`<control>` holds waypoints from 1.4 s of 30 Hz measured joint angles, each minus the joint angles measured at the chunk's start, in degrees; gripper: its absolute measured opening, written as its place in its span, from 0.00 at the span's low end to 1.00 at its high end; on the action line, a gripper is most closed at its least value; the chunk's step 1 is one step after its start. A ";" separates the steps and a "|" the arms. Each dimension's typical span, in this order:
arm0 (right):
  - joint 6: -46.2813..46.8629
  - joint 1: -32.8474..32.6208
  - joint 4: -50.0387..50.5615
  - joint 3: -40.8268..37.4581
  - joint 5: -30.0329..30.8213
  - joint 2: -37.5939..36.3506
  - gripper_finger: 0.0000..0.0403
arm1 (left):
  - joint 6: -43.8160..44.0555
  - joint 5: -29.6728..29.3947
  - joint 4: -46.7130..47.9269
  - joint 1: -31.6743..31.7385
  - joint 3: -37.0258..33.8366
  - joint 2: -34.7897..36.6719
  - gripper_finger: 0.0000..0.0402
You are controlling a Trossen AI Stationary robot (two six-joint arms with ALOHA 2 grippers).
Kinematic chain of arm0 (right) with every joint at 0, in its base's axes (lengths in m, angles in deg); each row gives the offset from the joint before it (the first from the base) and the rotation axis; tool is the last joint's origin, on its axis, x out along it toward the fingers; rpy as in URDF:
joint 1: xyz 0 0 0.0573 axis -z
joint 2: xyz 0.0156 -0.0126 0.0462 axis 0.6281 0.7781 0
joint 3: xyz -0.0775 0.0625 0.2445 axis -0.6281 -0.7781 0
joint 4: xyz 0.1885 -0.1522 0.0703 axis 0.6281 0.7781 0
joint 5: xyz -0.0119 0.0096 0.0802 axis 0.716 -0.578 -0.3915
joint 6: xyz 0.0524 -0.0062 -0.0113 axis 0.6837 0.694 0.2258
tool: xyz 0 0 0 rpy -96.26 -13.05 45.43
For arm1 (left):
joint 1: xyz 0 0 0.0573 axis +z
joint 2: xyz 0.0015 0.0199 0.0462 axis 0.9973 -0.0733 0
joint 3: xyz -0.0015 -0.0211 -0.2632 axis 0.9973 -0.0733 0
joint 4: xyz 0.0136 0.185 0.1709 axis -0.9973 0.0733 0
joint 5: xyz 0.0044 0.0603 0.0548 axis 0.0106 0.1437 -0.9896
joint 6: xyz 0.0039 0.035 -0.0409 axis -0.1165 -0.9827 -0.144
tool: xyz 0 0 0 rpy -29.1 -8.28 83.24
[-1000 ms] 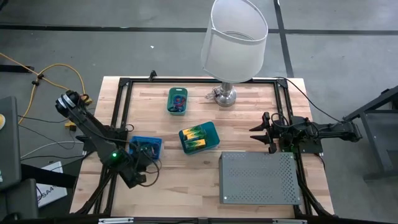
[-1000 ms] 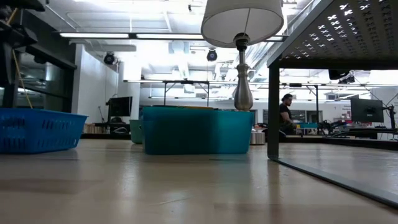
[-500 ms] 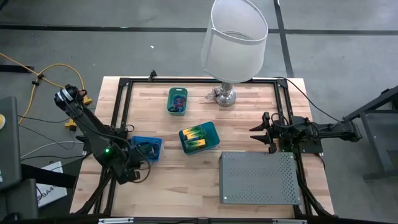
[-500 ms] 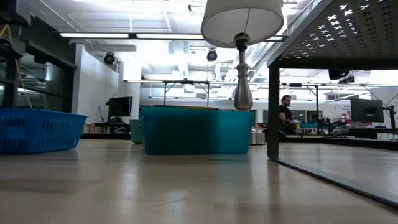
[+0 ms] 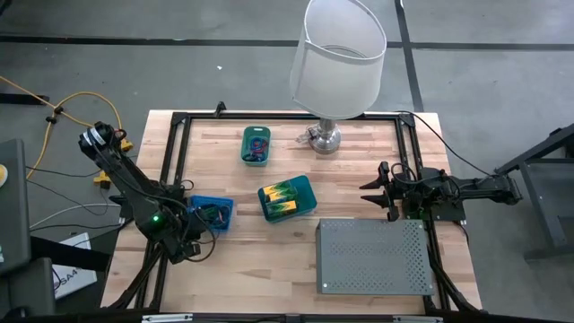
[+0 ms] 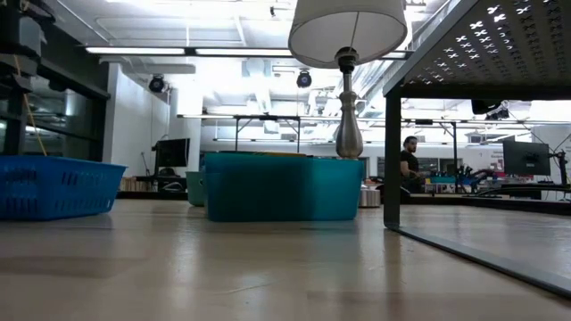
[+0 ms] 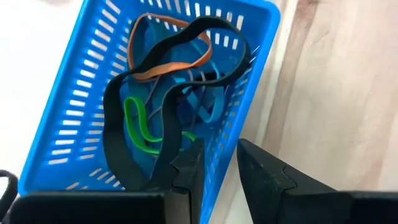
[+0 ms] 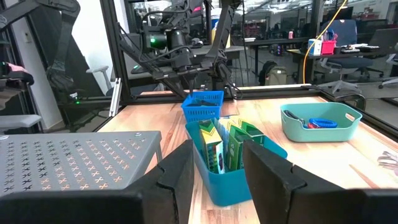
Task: Pick & Place Office Desk Supplies
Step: Move the bins to the center of the table
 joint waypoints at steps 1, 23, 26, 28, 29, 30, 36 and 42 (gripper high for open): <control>0.00 0.01 0.00 0.00 -0.02 0.00 0.31 | 0.00 0.01 0.05 0.00 -0.16 -0.03 0.22; 0.00 0.00 0.00 0.00 -0.01 0.00 0.31 | 1.12 2.52 -2.12 1.86 -2.57 -0.03 0.16; 0.00 0.00 0.00 -0.01 -0.01 0.00 0.31 | 1.11 2.86 -2.45 2.58 -2.58 -0.03 0.09; 0.00 0.01 0.00 -0.01 -0.02 0.00 0.31 | 1.09 2.87 -2.73 2.92 -2.59 -0.03 0.05; 0.00 0.00 0.00 -0.02 -0.02 0.00 0.31 | 1.01 2.90 -2.81 3.08 -2.57 -0.03 0.03; 0.00 0.02 0.00 -0.01 0.00 0.00 0.31 | 0.85 2.92 -2.91 3.30 -2.57 -0.03 0.02; 0.00 0.01 0.00 0.00 -0.02 0.00 0.31 | 0.69 4.22 -5.70 4.80 -2.57 -0.03 0.02; 0.00 0.02 0.00 -0.01 -0.01 0.00 0.31 | -1.73 6.36 -15.68 6.46 -2.57 -1.36 0.02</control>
